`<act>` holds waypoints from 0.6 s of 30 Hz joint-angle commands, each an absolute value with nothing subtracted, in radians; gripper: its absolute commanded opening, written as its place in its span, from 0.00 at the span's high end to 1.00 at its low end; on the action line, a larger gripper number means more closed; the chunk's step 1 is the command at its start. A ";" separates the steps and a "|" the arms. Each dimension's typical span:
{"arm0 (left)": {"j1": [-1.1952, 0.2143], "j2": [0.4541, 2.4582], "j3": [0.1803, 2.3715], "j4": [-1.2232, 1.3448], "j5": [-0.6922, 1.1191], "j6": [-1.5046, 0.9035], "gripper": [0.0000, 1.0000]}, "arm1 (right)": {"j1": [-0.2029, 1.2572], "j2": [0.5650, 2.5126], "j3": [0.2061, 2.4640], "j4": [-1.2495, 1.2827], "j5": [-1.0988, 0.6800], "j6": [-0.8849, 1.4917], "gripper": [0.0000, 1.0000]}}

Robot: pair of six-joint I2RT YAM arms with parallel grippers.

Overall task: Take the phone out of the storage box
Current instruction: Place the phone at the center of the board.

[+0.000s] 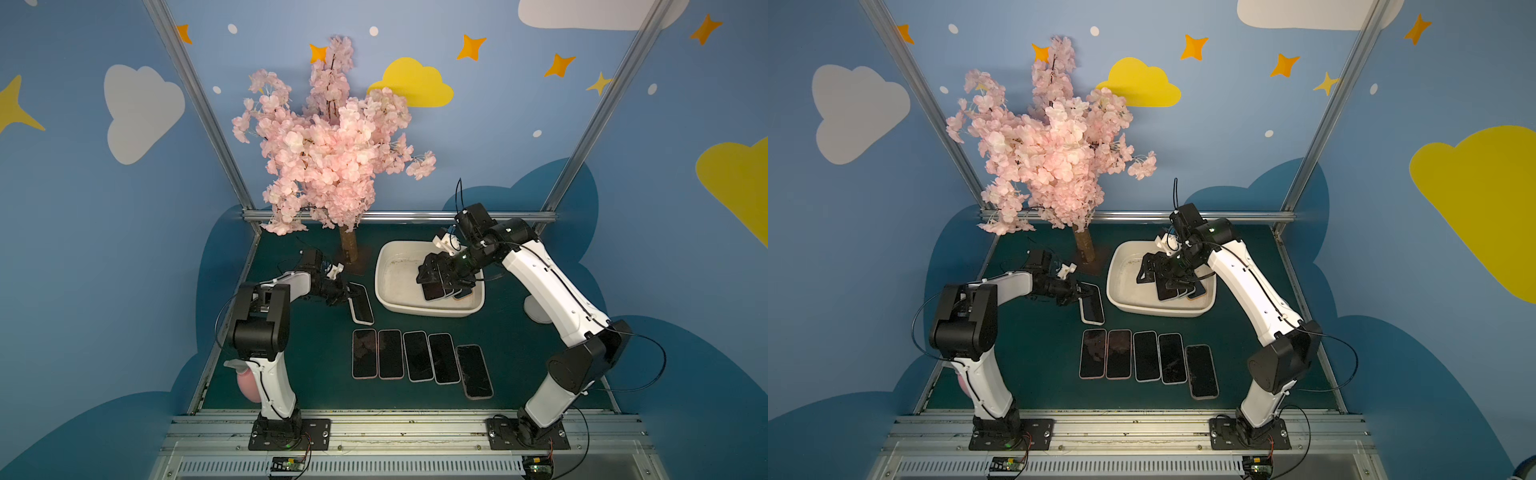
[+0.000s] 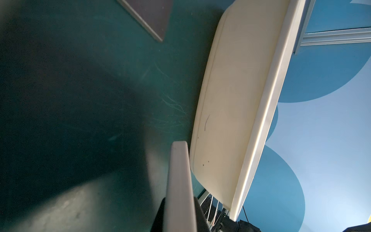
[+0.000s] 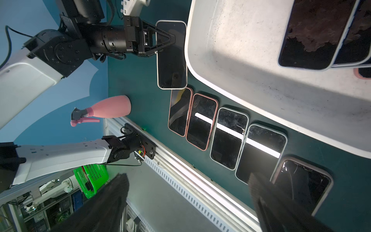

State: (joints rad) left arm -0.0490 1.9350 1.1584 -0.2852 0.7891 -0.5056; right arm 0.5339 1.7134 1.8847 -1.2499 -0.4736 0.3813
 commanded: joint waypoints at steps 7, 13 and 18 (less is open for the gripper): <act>-0.069 1.995 1.203 -0.287 0.824 -0.525 0.87 | 0.501 1.663 1.852 -1.261 -0.493 0.354 0.01; -0.072 1.997 1.198 -0.315 0.807 -0.520 0.67 | 0.489 1.644 1.819 -1.254 -0.496 0.350 0.01; -0.072 1.977 1.177 -0.338 0.774 -0.504 0.49 | 0.487 1.629 1.788 -1.229 -0.507 0.360 0.01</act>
State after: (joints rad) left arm -0.0696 2.0029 1.1812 -0.3073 0.7742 -0.5213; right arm 0.4915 1.6676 1.8030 -1.2465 -0.4915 0.3626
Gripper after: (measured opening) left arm 0.507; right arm 0.986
